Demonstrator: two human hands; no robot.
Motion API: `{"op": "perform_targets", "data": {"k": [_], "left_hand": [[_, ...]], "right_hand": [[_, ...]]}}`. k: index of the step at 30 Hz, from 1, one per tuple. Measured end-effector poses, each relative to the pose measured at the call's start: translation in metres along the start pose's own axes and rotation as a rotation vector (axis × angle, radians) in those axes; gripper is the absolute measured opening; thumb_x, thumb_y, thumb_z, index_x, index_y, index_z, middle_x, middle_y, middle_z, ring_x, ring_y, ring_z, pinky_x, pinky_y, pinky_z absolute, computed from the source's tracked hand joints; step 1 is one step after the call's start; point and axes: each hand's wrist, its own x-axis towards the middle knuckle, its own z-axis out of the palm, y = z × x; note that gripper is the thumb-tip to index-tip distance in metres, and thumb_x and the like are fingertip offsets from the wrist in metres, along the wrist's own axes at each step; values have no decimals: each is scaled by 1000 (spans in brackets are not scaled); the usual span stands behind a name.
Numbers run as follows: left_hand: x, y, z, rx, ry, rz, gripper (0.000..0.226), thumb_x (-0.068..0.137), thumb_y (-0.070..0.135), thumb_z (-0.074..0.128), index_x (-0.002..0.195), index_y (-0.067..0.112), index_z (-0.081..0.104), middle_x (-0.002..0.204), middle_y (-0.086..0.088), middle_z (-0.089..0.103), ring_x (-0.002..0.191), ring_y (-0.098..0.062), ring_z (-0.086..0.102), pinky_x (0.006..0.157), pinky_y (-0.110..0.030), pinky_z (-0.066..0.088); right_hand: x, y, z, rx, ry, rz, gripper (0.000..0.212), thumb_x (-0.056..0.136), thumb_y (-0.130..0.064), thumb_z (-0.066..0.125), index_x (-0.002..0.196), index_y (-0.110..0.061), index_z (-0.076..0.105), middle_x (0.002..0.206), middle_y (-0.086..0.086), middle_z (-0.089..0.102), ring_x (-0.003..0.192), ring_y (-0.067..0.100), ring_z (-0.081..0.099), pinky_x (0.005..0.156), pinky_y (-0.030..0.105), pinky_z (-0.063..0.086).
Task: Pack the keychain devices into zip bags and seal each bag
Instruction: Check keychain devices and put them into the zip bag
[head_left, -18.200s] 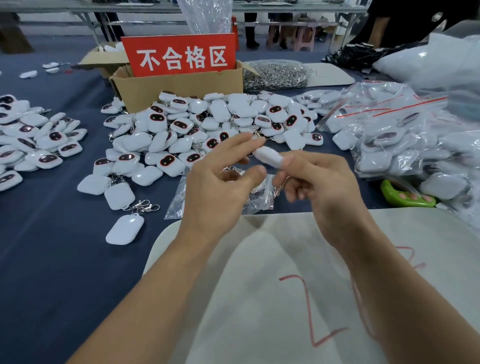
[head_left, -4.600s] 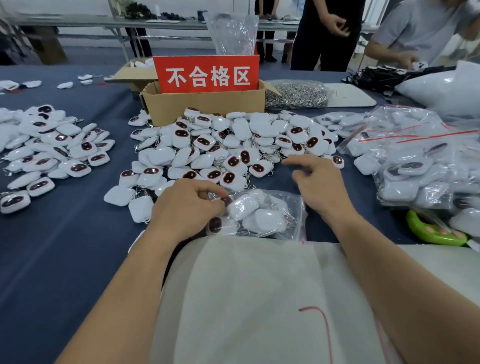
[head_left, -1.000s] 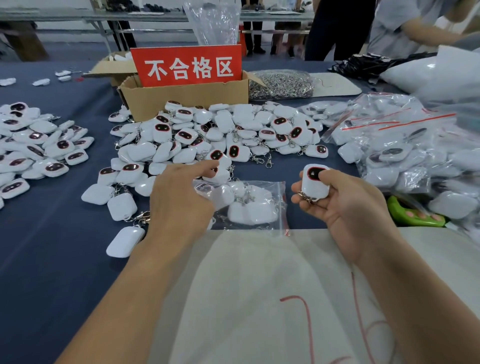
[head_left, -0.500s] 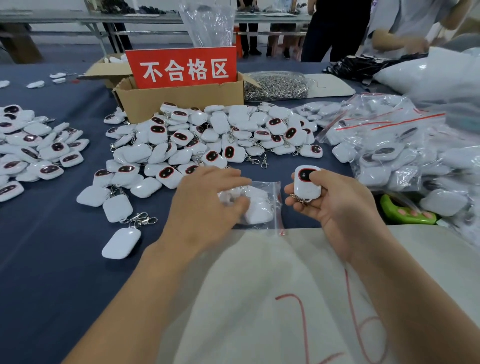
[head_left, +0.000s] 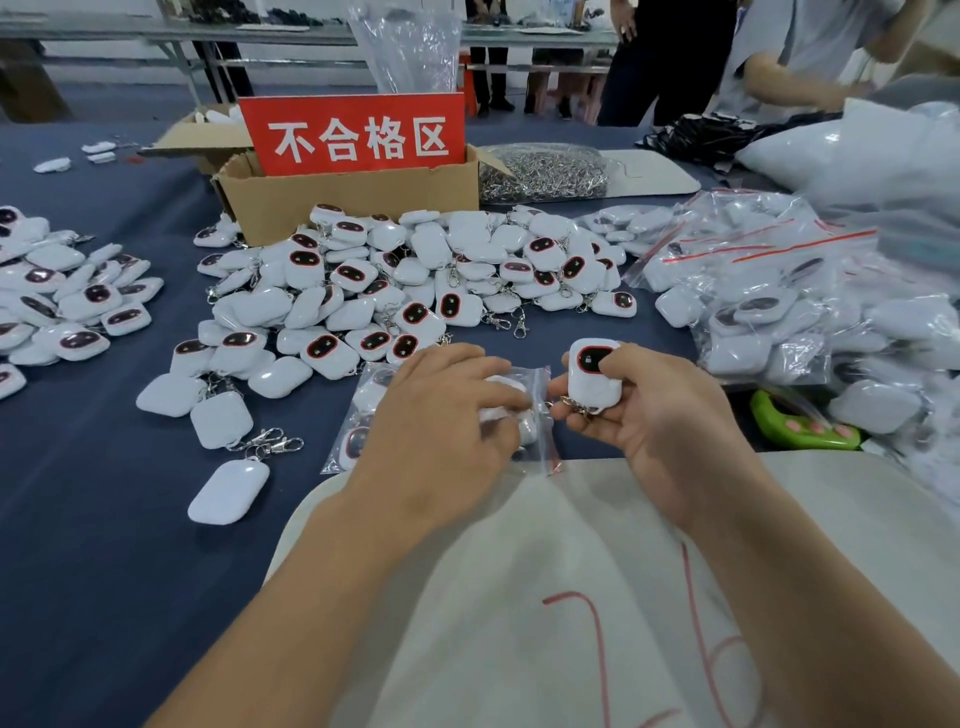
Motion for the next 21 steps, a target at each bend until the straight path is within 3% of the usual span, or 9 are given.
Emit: {"op": "perform_targets", "data": {"k": [5, 9, 13, 18, 21], "left_hand": [[-2, 10, 0, -243, 164, -69, 38, 86, 37, 59, 121, 35, 75, 117, 19, 67, 119, 0, 53, 105, -20, 36], [-1, 14, 0, -415, 212, -74, 26, 90, 34, 61, 109, 43, 77, 100, 23, 73, 109, -2, 61, 91, -16, 42], [-1, 13, 0, -466, 246, -89, 24, 87, 34, 67, 105, 44, 79, 93, 21, 73, 104, -5, 64, 86, -17, 44], [-3, 16, -2, -456, 259, -43, 29, 87, 35, 68, 106, 57, 71, 86, 20, 72, 97, -12, 64, 82, -23, 46], [-3, 15, -2, -448, 286, -50, 27, 85, 36, 68, 105, 54, 74, 88, 22, 72, 98, -7, 64, 83, -19, 45]], "right_hand": [[-9, 4, 6, -56, -101, -61, 19, 95, -9, 62, 88, -2, 78, 85, 22, 77, 69, 32, 76, 62, 28, 60], [-15, 5, 10, -108, -175, -109, 22, 82, -22, 64, 89, -11, 82, 87, 18, 78, 74, 32, 76, 66, 28, 60], [-17, 4, 7, -152, -273, -134, 25, 89, -17, 60, 98, -7, 81, 91, 16, 76, 76, 26, 73, 73, 29, 59], [-22, 5, 8, -243, -290, -207, 27, 98, -7, 54, 97, -7, 81, 89, 17, 76, 69, 21, 63, 70, 31, 57], [-21, 6, 9, -232, -306, -209, 27, 98, -6, 53, 96, -6, 81, 94, 21, 75, 69, 23, 62, 71, 32, 57]]}}
